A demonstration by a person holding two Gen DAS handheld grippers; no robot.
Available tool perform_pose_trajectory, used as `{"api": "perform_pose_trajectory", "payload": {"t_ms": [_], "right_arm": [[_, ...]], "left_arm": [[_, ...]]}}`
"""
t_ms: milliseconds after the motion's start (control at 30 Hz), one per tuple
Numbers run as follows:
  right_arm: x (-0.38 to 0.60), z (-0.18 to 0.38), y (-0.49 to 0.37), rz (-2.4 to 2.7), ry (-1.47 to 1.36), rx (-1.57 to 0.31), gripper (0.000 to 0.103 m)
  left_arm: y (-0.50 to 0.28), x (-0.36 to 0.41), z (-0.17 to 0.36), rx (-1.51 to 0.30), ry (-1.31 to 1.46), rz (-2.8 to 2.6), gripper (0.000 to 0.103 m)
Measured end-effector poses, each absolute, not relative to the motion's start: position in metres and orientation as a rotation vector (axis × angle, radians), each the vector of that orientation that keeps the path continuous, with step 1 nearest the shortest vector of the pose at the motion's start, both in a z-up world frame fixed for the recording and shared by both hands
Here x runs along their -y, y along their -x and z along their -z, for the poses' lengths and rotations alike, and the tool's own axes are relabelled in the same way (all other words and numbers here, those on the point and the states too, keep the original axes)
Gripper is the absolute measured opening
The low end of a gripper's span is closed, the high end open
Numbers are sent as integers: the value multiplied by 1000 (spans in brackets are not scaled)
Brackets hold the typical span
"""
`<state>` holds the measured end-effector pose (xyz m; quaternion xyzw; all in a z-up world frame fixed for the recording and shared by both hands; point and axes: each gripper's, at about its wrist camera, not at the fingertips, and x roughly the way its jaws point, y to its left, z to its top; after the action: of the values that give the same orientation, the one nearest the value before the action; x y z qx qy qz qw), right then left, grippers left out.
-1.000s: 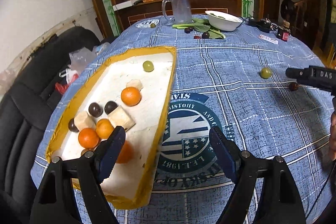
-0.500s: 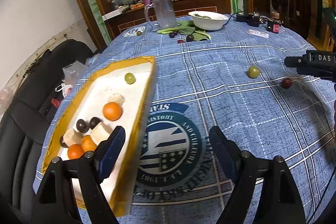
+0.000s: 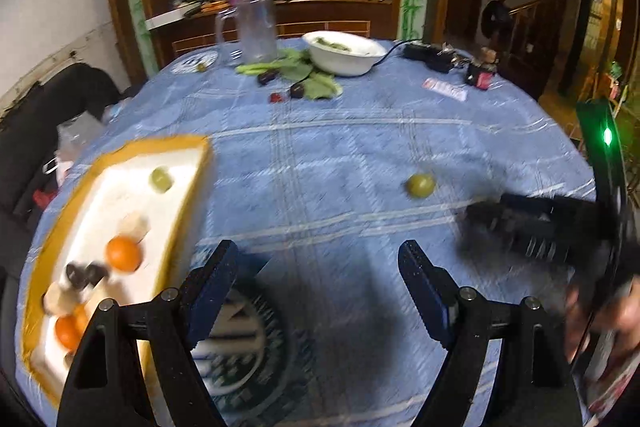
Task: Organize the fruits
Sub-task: 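Grasp a red date with the right tool while the left tool reaches toward a green grape, then grasp the green grape with the left tool while the right tool carries the date over the tray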
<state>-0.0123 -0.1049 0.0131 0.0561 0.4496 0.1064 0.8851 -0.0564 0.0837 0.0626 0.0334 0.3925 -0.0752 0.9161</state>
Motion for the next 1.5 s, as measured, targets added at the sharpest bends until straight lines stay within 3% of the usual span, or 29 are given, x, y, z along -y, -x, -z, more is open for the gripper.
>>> {"api": "perform_pose_trajectory", "payload": {"t_ms": [267,500,633,667,1067,1500], "right_arm": [[94,-10,19,-139,49,-918,32],[102,-11,19,-148,-2,-919,32],[100,-11,19,-145,-2,-919,32],[100,-11,19,-145,-4,-919,32],[108,-17,21,-120,-45,-870,32],[83,-28,32,-140,-12,-821,32]], "left_arm": [[3,-32,-42,-852,-75,288,80],[-25,-2,-17,-908,-95,350,65],[-31,2,-9,-927,-89,367,30],[-30,2,-8,-915,-97,358,25],[-5,-34,-39,-851,25,316,25],[64,-167,-73,-783,238,144,25]]}}
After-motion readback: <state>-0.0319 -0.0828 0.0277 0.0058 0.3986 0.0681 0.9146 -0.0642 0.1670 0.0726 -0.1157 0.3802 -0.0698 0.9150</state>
